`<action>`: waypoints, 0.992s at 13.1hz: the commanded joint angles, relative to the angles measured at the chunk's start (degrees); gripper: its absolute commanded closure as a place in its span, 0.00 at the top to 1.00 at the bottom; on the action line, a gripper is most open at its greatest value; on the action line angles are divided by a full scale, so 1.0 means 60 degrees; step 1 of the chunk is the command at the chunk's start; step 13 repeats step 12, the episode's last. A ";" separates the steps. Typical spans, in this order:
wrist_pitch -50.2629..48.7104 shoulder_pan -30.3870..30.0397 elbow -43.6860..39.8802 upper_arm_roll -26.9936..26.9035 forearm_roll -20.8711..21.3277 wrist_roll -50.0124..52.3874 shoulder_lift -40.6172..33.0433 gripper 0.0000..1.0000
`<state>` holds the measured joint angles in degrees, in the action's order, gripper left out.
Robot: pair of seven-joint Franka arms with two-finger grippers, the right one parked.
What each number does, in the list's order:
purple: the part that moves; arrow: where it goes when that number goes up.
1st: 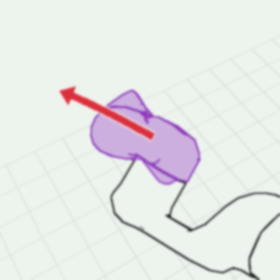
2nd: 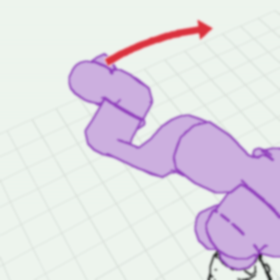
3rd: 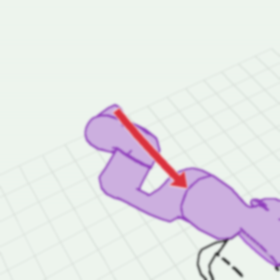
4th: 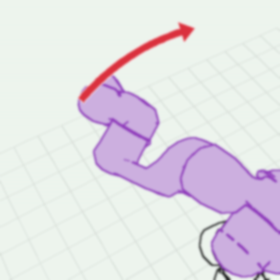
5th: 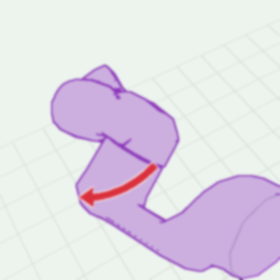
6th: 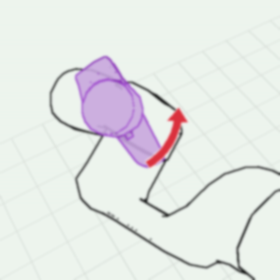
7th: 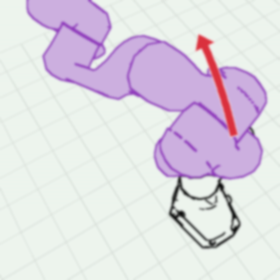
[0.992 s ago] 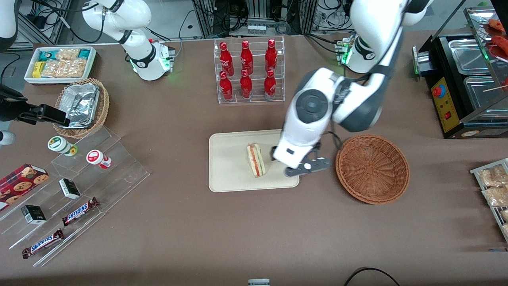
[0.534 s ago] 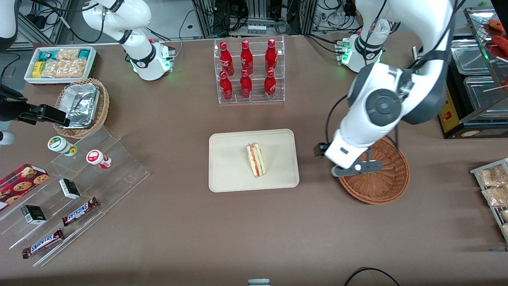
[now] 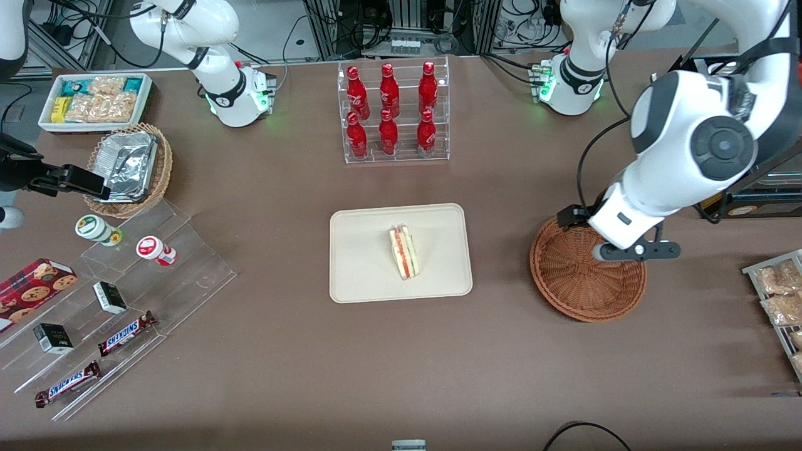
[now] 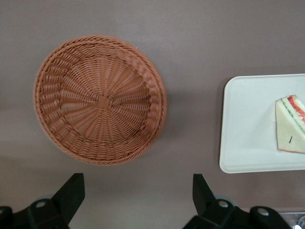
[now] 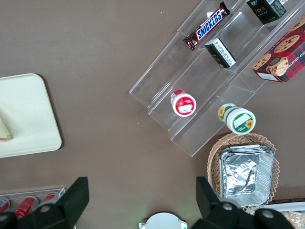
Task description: Place sandwich from basket to tray
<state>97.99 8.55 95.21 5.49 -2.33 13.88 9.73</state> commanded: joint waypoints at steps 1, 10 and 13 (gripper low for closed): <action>-0.0726 -0.0911 0.0377 0.0462 -0.0154 -0.0846 -0.0784 1.00; -0.2795 -0.1264 0.0289 -0.0035 0.0022 -0.1230 -0.2177 1.00; -0.2928 -0.1264 0.0303 -0.0124 0.0022 -0.1230 -0.2338 1.00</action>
